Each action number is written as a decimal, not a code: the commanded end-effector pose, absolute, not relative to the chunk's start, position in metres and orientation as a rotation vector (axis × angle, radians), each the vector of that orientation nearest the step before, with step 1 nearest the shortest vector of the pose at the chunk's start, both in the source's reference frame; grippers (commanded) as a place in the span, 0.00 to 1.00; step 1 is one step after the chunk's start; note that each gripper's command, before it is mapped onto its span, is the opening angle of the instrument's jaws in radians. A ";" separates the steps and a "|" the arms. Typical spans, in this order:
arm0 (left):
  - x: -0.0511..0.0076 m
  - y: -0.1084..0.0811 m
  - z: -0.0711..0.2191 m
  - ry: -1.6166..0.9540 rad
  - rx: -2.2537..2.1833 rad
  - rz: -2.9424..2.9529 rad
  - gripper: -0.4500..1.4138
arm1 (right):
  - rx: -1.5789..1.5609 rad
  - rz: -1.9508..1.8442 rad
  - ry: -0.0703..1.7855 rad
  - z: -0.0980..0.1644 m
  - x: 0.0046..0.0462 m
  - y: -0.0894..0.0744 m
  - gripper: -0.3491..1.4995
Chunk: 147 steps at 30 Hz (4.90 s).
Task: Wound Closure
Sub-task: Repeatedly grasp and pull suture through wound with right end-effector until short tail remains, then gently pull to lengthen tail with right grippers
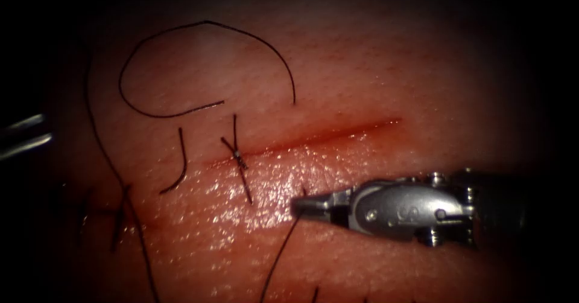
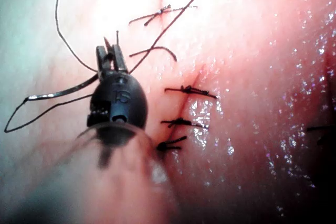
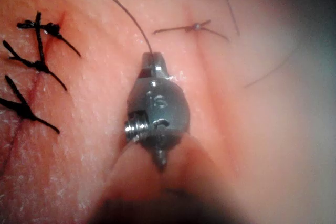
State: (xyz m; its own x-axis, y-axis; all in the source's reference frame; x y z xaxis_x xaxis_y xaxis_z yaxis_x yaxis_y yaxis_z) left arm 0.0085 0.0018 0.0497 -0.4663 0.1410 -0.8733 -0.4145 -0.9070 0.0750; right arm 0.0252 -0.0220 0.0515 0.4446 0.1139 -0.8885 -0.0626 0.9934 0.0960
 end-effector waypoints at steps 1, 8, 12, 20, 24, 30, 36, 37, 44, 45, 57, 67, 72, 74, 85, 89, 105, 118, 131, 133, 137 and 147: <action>0.0080 0.002 0.050 0.401 -1.398 2.407 0.00 | 0.052 0.104 1.108 0.051 0.0259 -0.023 0.00; 0.0079 0.002 0.050 0.390 -1.393 2.413 0.00 | 0.088 0.054 1.101 0.043 0.0253 -0.030 0.00; 0.0079 0.002 0.050 0.390 -1.393 2.413 0.00 | 0.105 0.040 1.093 0.041 0.0254 -0.032 0.00; 0.0079 0.002 0.050 0.385 -1.392 2.419 0.00 | 0.122 -0.022 1.113 0.036 0.0267 -0.037 0.00; 0.0079 0.002 0.050 0.380 -1.391 2.424 0.00 | 0.110 -0.065 1.129 0.034 0.0277 -0.038 0.30; 0.0080 0.002 0.050 0.377 -1.391 2.427 0.00 | 0.038 -0.162 1.146 0.034 0.0269 -0.036 0.98; 0.0082 0.002 0.050 0.373 -1.392 2.431 0.00 | -0.092 -0.159 1.160 0.034 0.0215 -0.030 0.99; 0.0082 0.002 0.050 0.373 -1.392 2.431 0.00 | -0.101 -0.151 1.161 0.034 0.0211 -0.029 0.99; 0.0081 0.002 0.050 0.374 -1.392 2.430 0.00 | -0.190 -0.083 1.160 0.037 0.0201 -0.024 0.98; 0.0081 0.002 0.050 0.371 -1.391 2.433 0.00 | -0.199 -0.082 1.153 0.037 0.0203 -0.024 0.96; 0.0077 0.002 0.051 0.370 -1.391 2.437 0.00 | -0.144 -0.057 1.108 0.049 0.0242 -0.020 0.92; 0.0076 0.002 0.051 0.371 -1.390 2.437 0.00 | -0.086 -0.042 1.083 0.054 0.0261 -0.020 0.76; 0.0076 0.002 0.051 0.368 -1.389 2.439 0.00 | -0.043 -0.045 1.076 0.054 0.0263 -0.020 0.00; 0.0076 0.002 0.051 0.369 -1.389 2.439 0.00 | -0.032 -0.025 1.086 0.054 0.0262 -0.021 0.00; 0.0075 0.002 0.051 0.365 -1.388 2.434 0.00 | 0.011 0.020 1.100 0.049 0.0260 -0.025 0.00; 0.0074 0.002 0.051 0.361 -1.389 2.439 0.00 | 0.016 0.014 1.101 0.048 0.0260 -0.026 0.00; 0.0072 0.002 0.051 0.356 -1.393 2.442 0.00 | 0.023 0.002 1.113 0.045 0.0261 -0.028 0.00; 0.0065 0.002 0.051 0.347 -1.396 2.454 0.00 | -0.037 0.016 1.259 0.042 0.0208 -0.025 0.94; 0.0061 0.002 0.052 0.338 -1.396 2.455 0.00 | -0.117 0.058 1.257 0.042 0.0167 -0.016 0.88; 0.0059 0.002 0.052 0.337 -1.394 2.457 0.00 | -0.132 0.072 1.273 0.043 0.0179 -0.015 0.92; 0.0059 0.001 0.052 0.337 -1.398 2.456 0.00 | -0.130 0.063 1.317 0.045 0.0203 -0.013 0.92; 0.0060 0.001 0.052 0.336 -1.399 2.457 0.00 | -0.206 0.065 1.326 0.051 0.0256 -0.009 0.89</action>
